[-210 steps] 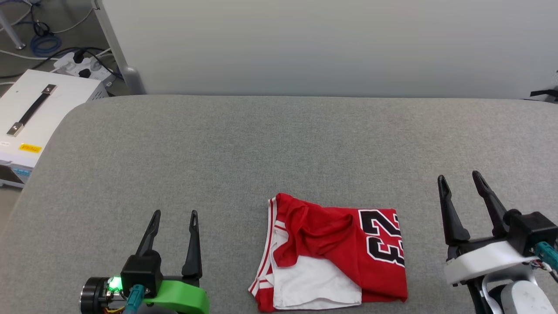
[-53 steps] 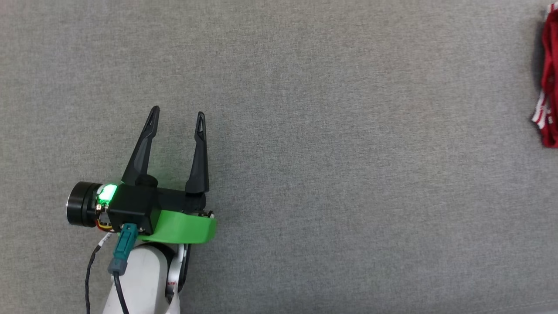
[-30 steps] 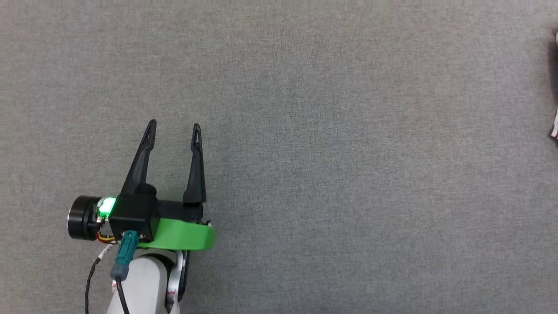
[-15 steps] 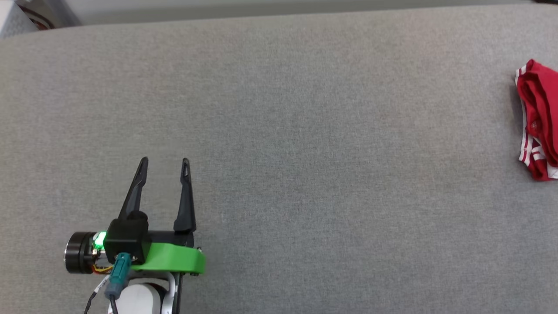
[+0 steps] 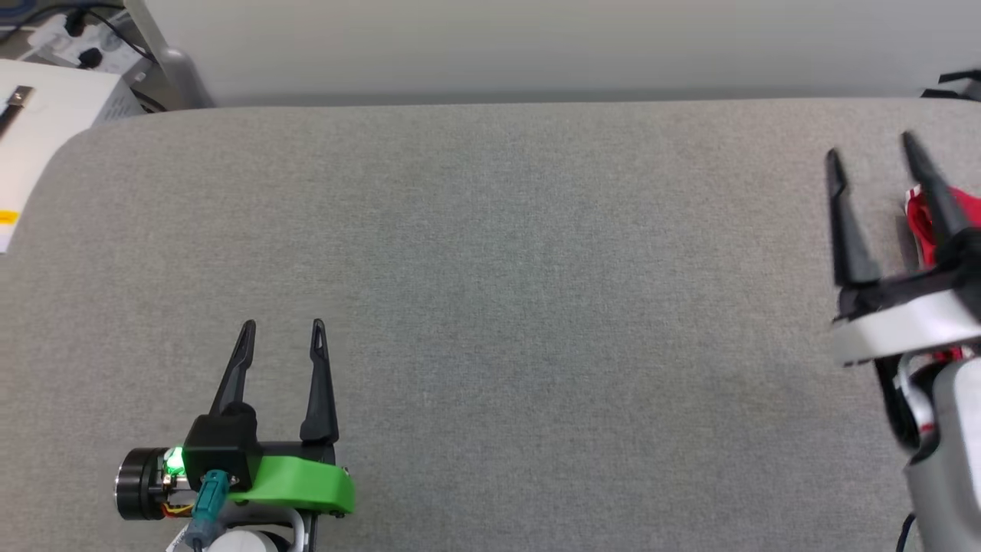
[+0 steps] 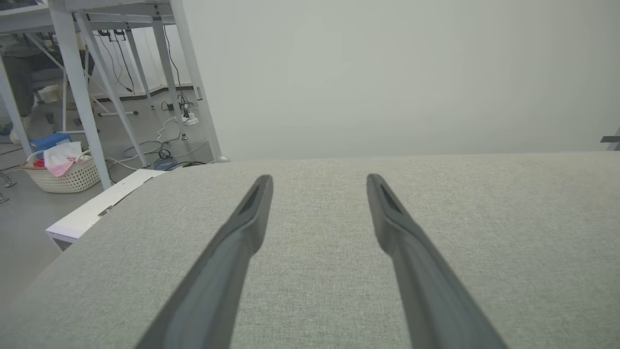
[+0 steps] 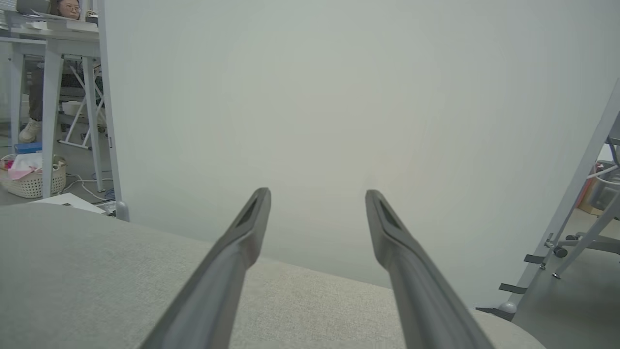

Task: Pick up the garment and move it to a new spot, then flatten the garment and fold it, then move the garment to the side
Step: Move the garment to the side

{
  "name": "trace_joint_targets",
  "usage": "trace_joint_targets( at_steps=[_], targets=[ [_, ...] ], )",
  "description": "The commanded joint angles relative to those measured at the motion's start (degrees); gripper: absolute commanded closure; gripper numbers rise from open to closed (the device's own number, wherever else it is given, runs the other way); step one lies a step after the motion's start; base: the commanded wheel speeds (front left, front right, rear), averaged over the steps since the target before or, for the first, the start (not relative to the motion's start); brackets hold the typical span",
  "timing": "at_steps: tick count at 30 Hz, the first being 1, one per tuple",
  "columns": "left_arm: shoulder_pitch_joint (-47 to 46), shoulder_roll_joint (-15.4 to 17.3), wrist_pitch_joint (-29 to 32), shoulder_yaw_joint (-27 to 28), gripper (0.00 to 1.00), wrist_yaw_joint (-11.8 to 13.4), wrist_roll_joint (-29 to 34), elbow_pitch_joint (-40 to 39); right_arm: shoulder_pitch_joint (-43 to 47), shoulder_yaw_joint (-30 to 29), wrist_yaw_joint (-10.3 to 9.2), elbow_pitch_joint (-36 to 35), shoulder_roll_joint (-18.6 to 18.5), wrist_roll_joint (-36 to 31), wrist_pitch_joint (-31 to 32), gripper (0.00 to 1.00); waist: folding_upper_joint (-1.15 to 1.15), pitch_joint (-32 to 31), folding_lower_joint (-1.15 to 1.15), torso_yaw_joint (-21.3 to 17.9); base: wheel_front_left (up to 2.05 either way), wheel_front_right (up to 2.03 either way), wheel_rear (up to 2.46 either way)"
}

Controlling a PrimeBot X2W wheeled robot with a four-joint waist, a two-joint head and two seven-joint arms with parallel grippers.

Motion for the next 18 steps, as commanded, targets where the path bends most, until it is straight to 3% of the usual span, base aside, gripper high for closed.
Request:
trace_joint_targets(
  at_steps=[1, 13, 18],
  targets=[
    [0.8, -0.1, -0.3, 0.2, 0.00, -0.3, -0.4, 0.2, 1.8, 0.6, -0.04, -0.6, 0.5, -0.3, -0.3, 0.00, 0.00, -1.6, 0.01, 1.3, 0.00, 0.00, 0.00],
    [3.3, -0.6, -0.3, 0.2, 0.00, -1.1, -0.9, 1.9, 15.7, -1.5, -0.04, -1.3, 6.7, 0.5, -0.3, 0.00, 0.00, -5.6, 0.01, 2.7, 0.00, 0.00, 0.00],
    [4.3, -0.7, -0.3, 0.3, 0.00, -1.6, -1.1, 2.3, 19.8, -2.2, -0.04, -2.2, 7.7, 0.3, -0.3, 0.00, 0.00, -6.5, 0.01, 2.8, 0.00, 0.00, 0.00]
  ],
)
